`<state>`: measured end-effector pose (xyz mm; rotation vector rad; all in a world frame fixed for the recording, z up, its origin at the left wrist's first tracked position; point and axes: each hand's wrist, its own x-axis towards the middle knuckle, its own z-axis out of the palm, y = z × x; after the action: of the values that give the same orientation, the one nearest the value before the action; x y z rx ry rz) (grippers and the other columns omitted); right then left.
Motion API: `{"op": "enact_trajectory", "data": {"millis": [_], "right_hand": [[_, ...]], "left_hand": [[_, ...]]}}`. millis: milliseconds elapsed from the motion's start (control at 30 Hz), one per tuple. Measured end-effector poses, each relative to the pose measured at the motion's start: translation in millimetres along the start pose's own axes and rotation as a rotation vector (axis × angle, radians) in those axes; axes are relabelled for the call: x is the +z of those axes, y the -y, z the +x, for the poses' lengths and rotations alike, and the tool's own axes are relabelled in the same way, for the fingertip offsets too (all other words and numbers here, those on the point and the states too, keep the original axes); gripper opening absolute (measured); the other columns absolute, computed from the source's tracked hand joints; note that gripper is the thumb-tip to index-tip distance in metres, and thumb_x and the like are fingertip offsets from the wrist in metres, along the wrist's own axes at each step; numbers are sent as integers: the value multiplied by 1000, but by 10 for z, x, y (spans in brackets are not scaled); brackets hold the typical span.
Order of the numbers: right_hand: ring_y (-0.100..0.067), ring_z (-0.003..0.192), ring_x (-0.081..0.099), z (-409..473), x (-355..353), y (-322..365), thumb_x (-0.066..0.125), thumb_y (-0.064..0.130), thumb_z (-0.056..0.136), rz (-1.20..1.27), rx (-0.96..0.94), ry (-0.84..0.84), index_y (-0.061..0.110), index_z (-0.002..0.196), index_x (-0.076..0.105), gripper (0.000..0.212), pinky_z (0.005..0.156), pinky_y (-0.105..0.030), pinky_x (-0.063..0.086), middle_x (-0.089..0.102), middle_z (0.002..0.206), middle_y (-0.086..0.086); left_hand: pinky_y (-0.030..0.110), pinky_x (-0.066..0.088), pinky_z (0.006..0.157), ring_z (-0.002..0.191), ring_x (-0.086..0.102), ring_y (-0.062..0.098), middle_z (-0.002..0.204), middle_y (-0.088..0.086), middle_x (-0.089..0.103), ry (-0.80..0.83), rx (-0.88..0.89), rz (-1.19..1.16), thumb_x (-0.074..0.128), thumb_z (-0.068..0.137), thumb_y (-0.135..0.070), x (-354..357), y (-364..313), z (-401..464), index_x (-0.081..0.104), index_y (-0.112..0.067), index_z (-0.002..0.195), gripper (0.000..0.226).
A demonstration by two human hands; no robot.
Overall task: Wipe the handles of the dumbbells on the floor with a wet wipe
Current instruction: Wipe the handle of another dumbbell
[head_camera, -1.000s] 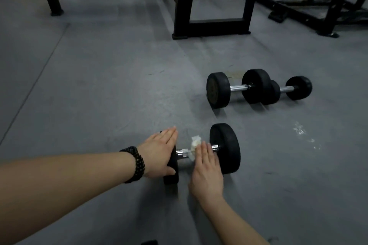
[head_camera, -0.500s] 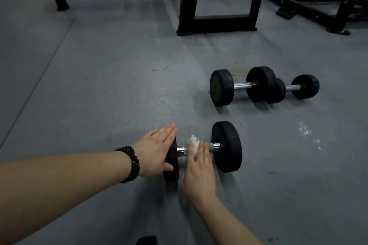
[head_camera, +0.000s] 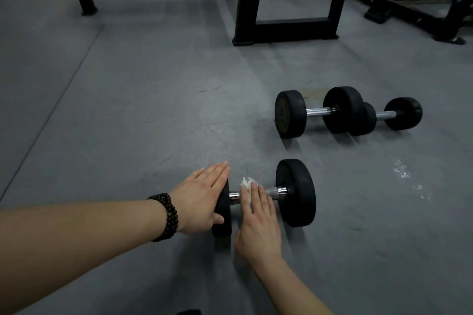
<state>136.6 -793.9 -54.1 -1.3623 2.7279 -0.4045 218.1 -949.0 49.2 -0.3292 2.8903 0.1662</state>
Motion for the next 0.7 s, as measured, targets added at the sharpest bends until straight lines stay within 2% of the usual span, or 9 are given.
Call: {"op": "enact_trajectory", "data": {"millis": [100,167,267,333,400,467,567,700], "right_hand": [[-26,150,14,-11,-13,-50,54,21,68,11,13,3,7,155,23,93,118,-41,8,21,161,-13],[-26,151,7,-11,0,-28,56,23,71,29,-51,19,13,156,22,92,119,-40,5,15,163,-14],[-28,150,15,2,10,-73,64,20,67,-4,-100,-3,22,153,29,93,118,-41,10,22,161,-14],[-28,149,21,24,-2,-172,58,15,67,-4,-29,-33,19,152,32,89,118,-41,13,24,160,-12],[-26,149,20,-10,-8,-120,48,14,68,38,45,-58,11,152,32,85,118,-40,13,23,160,-12],[-25,149,18,-78,38,48,40,18,70,77,-8,-37,6,151,33,83,118,-40,15,23,160,-12],[-24,150,18,-135,93,38,39,17,71,63,-133,-58,7,151,32,81,117,-40,20,20,160,-9],[-25,151,11,-23,-30,-328,52,9,66,24,116,-103,6,155,22,93,122,-41,15,15,163,-10]], "left_hand": [[33,-3,123,150,-14,14,163,3,-20,-6,-2,-16,61,87,-56,23,5,-1,-16,-12,155,112],[33,-4,123,150,-15,13,163,2,-21,-3,-5,-25,61,87,-56,34,9,-1,-16,-13,155,111],[34,-3,123,149,-16,13,163,1,-21,10,-9,-29,61,88,-56,27,11,9,-17,-13,154,111],[35,-2,123,150,-15,13,163,1,-20,12,-13,-25,61,88,-56,23,22,22,-16,-14,155,110],[35,-2,123,150,-13,13,163,1,-19,20,-9,-16,61,87,-56,22,29,25,-15,-14,155,110],[35,-3,123,150,-13,13,163,2,-18,19,-8,-16,61,87,-56,26,30,20,-15,-13,155,110],[34,-4,123,150,-13,14,163,2,-19,24,-11,-20,61,87,-56,11,22,22,-15,-13,155,110],[34,-3,123,151,-11,13,164,1,-17,46,14,9,58,88,-59,-40,76,43,-14,-12,155,109]]}}
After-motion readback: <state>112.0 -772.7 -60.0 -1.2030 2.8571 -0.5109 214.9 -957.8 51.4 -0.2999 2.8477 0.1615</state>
